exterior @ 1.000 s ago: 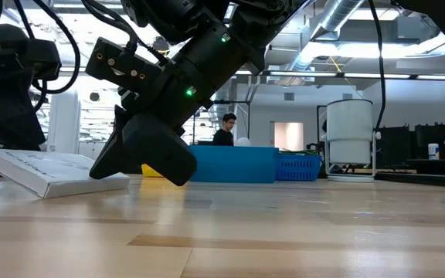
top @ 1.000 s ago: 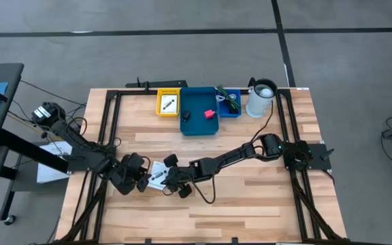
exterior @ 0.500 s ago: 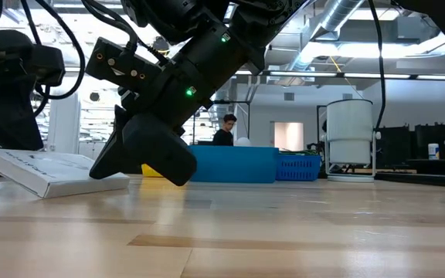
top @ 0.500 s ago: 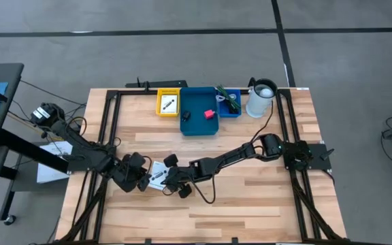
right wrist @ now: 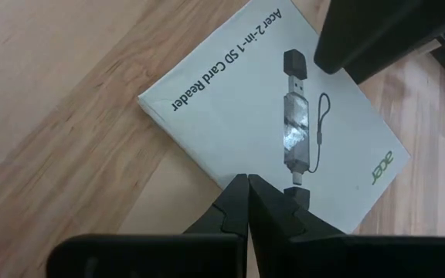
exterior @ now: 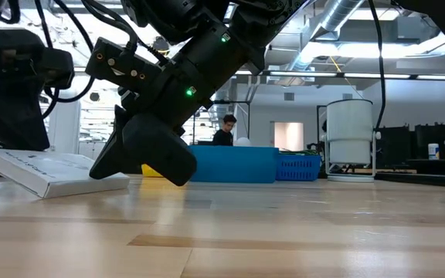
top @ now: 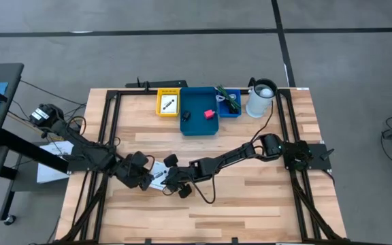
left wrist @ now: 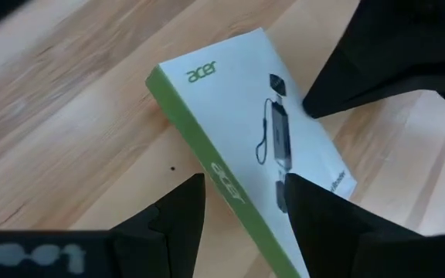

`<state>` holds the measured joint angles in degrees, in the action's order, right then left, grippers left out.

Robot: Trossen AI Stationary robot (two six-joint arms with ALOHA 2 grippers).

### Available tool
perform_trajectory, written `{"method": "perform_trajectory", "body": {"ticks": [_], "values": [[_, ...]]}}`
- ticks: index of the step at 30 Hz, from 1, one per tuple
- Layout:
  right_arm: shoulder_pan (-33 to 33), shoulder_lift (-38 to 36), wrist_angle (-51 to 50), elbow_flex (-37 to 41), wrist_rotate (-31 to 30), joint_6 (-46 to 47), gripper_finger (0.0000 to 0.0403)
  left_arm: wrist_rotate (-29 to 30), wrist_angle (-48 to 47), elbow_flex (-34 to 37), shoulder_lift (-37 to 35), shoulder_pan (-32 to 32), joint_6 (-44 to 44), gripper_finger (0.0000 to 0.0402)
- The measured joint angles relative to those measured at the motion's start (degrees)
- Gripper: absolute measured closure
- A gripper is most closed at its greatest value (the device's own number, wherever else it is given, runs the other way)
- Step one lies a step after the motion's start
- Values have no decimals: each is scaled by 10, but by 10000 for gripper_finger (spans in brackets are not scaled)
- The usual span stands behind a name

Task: Pick and place items into bin
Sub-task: Put the card reader box into the yellow basket

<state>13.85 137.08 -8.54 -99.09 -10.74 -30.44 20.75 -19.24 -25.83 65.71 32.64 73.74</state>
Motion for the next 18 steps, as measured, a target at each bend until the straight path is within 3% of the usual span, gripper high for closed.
{"method": "perform_trajectory", "body": {"ticks": [4,13,18], "values": [[0,0,0,0,0,0,403,-15,19,15,0,-7,-2,230],[0,0,0,0,0,0,403,-16,171,93,0,-8,-6,230],[0,0,-2,0,1,-1,403,-19,186,94,0,-8,-15,230]]}}
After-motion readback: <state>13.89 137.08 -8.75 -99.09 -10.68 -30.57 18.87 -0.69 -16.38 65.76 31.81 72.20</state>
